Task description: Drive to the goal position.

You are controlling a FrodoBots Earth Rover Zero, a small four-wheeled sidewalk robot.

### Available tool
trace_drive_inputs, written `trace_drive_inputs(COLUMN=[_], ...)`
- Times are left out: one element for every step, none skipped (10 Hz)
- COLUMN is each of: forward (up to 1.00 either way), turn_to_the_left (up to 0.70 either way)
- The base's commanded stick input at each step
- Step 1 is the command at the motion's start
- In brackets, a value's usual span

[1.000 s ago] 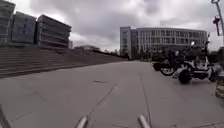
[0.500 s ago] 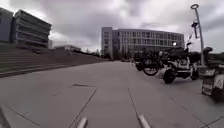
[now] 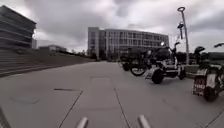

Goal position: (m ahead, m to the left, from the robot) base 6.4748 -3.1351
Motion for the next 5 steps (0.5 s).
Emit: trace_drive_inputs(forward=[0.5,0.5,0.5,0.5,0.5], turn_to_the_left=[0.01,0.01,0.01,0.01,0.01])
